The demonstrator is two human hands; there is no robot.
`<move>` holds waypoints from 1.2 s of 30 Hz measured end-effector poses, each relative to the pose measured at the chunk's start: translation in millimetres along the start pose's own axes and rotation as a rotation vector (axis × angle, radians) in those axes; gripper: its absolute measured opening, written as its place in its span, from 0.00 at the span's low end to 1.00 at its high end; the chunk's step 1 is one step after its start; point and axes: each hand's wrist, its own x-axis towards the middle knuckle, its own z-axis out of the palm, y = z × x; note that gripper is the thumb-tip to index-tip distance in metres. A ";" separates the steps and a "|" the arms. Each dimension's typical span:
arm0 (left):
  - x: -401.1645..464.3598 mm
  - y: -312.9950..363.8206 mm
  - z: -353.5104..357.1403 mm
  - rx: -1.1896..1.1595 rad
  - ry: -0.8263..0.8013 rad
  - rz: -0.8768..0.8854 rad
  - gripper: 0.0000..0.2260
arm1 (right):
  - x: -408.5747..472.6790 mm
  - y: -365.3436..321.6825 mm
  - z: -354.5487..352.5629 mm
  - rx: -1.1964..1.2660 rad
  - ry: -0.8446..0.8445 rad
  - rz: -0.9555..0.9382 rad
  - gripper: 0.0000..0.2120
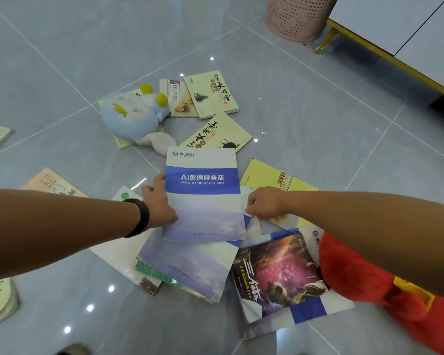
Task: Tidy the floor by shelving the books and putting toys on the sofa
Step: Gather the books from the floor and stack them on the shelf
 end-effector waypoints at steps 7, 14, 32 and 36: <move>11.7 -18.7 -17.5 0.133 -0.089 0.059 0.23 | -9.9 31.0 26.0 -0.504 -0.124 -0.029 0.28; 1.1 -33.5 -13.0 0.604 -0.443 0.306 0.20 | -12.0 34.8 51.2 -0.623 -0.165 -0.034 0.43; -10.0 2.1 4.0 0.869 -0.306 0.677 0.29 | -37.8 -44.7 -22.8 -0.985 -0.495 0.023 0.36; -31.3 48.5 26.1 0.293 -0.456 0.485 0.33 | -39.3 -71.3 -31.3 -1.088 -0.407 -0.065 0.38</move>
